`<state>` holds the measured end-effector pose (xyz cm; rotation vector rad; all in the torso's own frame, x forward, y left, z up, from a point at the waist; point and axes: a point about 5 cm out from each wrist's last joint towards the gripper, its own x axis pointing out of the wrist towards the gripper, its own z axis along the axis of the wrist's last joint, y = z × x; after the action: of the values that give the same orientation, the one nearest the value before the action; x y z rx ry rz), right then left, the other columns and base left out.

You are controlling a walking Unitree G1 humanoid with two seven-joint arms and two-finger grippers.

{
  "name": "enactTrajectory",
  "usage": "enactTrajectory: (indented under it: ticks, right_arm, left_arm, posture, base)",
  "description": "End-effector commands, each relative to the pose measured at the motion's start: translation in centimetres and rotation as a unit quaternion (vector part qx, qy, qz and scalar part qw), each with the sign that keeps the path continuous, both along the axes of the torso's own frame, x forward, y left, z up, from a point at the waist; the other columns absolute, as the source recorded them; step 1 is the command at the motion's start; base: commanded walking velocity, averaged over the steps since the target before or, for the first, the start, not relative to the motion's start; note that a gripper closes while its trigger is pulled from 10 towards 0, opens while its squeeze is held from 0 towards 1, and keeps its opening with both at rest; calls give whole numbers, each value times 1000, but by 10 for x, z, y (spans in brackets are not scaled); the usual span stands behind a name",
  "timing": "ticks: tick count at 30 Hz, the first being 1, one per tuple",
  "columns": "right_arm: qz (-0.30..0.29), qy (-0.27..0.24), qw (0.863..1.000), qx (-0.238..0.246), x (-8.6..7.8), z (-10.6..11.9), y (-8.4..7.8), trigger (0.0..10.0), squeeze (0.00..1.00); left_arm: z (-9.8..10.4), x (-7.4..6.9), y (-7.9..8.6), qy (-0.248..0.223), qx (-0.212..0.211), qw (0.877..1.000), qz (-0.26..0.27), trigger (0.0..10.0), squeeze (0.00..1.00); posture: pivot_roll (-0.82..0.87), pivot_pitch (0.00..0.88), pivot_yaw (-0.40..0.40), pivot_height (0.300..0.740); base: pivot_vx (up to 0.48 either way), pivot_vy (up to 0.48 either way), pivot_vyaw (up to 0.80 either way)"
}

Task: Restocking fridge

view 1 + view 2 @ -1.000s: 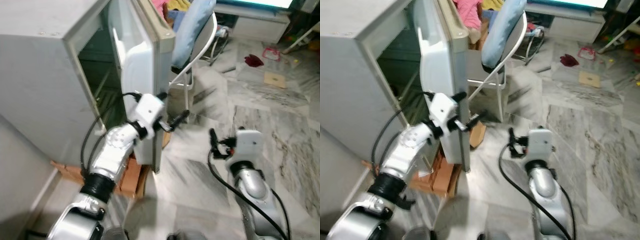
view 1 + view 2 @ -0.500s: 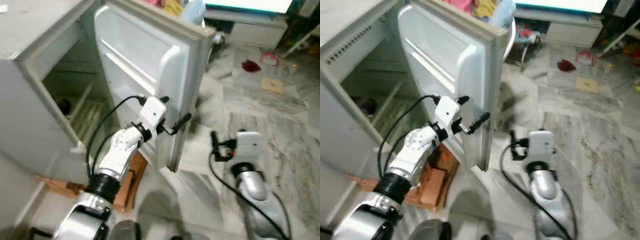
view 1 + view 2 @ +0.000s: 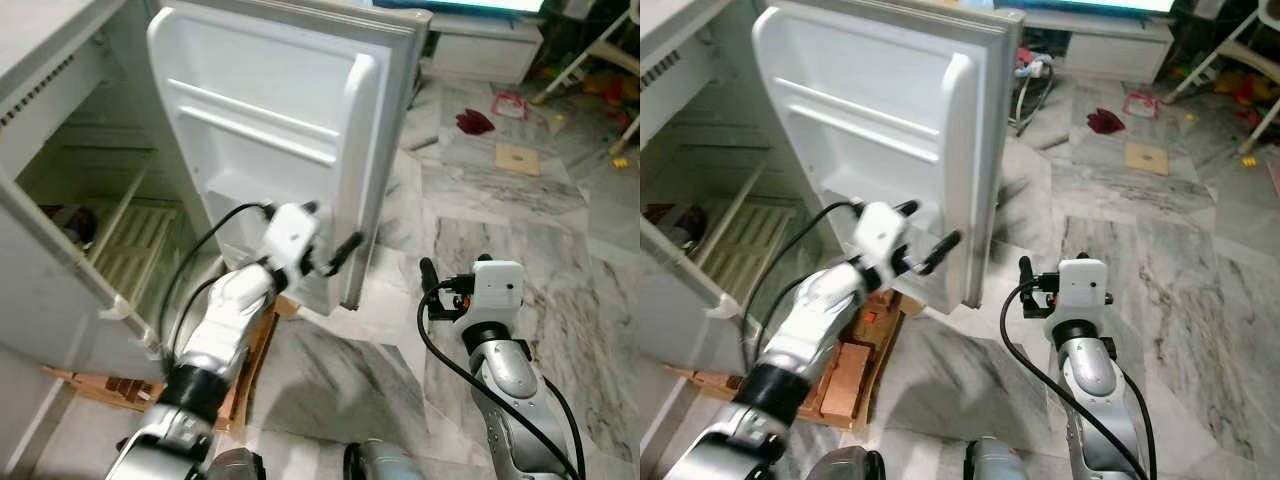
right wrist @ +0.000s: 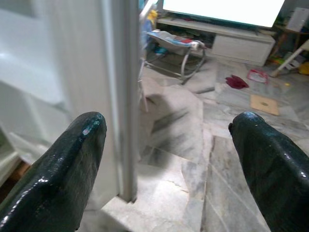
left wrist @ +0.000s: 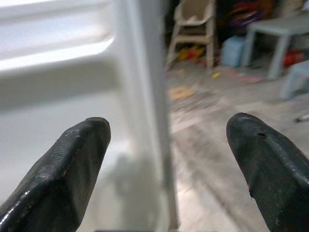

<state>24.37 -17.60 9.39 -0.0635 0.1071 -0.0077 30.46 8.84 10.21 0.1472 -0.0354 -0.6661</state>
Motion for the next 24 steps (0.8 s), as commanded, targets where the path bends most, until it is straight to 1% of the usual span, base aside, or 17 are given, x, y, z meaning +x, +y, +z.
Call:
enactTrajectory:
  ticks: [1, 2, 4, 7, 12, 18, 21, 22, 24]
  right_arm:
    - [3, 0, 1000, 8, 2, -1, 1, 10000, 0]
    - [3, 0, 1000, 8, 2, -1, 1, 10000, 0]
    - [14, -3, 1000, 9, 5, 0, 5, 10000, 0]
    - [16, -5, 1000, 10, 6, 1, 7, 10000, 0]
    - [17, -5, 1000, 9, 7, 1, 8, 10000, 0]
    - [16, -16, 1000, 11, 11, 6, 8, 10000, 0]
    - [16, -18, 1000, 13, 13, 6, 8, 10000, 0]
    - [16, -18, 1000, 15, 14, 6, 9, 10000, 0]
    - [20, -20, 999, 20, 14, 6, 12, 10000, 0]
  left_arm:
    - [0, -3, 8, 1, -7, 1000, 15, 10000, 0]
    - [0, -3, 8, 1, -7, 1000, 15, 10000, 0]
    - [-3, -6, 19, 4, -10, 999, 38, 10000, 0]
    - [-4, -7, 23, 8, -12, 999, 52, 10000, 0]
    - [-2, -8, 25, 3, -8, 998, 58, 10000, 0]
    - [3, -5, 21, -6, -4, 998, 54, 10000, 0]
    - [1, -8, 23, -4, 1, 998, 64, 10000, 0]
    - [-2, -9, 26, 1, 12, 997, 77, 10000, 0]
    - [-7, -11, 33, 16, 10, 993, 113, 10000, 0]
  posture:
    - [-22, 61, -28, 740]
    - [-22, 61, -28, 740]
    - [-19, 55, -30, 740]
    - [-17, 54, -31, 740]
    - [-14, 54, -31, 740]
    - [-10, 59, -23, 740]
    - [-9, 59, -23, 740]
    - [-6, 58, -24, 740]
    - [-5, 57, -26, 740]
  base:
    - [0, 0, 0]
    - [0, 0, 0]
    - [0, -413, 0]
    - [0, -461, 0]
    - [0, -455, 0]
    - [0, -439, 0]
    - [0, -439, 0]
    - [0, -439, 0]
    - [0, -439, 0]
